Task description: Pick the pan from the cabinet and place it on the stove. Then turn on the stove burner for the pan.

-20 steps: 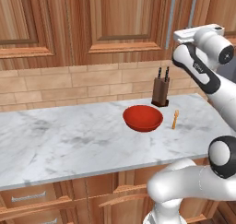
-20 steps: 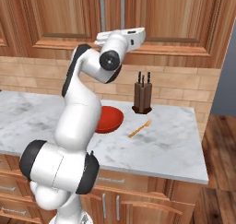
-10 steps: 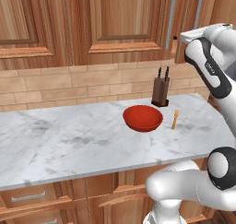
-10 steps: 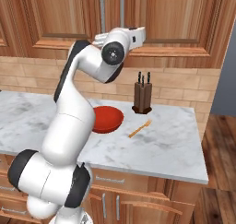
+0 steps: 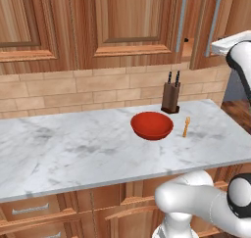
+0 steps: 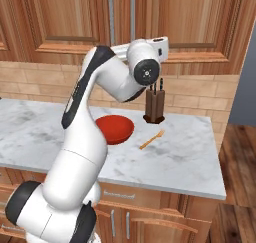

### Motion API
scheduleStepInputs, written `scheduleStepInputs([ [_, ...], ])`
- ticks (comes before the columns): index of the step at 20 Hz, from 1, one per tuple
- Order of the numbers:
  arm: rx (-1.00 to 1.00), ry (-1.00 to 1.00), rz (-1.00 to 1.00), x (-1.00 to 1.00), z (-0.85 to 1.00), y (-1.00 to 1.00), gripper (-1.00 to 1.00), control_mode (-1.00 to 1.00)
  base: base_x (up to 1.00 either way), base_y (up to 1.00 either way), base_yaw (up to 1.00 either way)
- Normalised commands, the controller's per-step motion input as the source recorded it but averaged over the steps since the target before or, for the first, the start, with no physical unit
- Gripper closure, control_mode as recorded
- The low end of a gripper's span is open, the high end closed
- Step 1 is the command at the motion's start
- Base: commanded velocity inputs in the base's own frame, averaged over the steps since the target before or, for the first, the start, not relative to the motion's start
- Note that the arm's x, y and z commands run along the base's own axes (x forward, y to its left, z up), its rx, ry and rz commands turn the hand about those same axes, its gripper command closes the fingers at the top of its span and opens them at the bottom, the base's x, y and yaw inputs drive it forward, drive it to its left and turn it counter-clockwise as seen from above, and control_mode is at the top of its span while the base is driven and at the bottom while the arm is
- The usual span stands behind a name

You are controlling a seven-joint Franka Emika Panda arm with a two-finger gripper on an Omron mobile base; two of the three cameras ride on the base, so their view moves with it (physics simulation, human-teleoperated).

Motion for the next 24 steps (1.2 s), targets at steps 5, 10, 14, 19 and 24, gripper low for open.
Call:
scheduleStepInputs([
  [5,-0.01,0.0,0.08,-0.52,-0.08,-0.16,1.0,-1.0,0.0,0.0,0.0],
  [10,-0.25,0.0,0.1,-0.29,-0.07,0.9,-1.0,-1.0,0.0,0.0,0.0],
  [14,-0.29,-0.03,0.0,0.0,0.23,0.9,-1.0,-1.0,0.0,0.0,0.0],
  [19,-0.45,-0.09,-0.05,0.01,0.05,0.53,-1.0,-1.0,0.0,0.0,0.0],
  [24,-0.49,-0.08,-0.15,0.14,0.0,0.21,-1.0,-1.0,0.0,0.0,0.0],
])
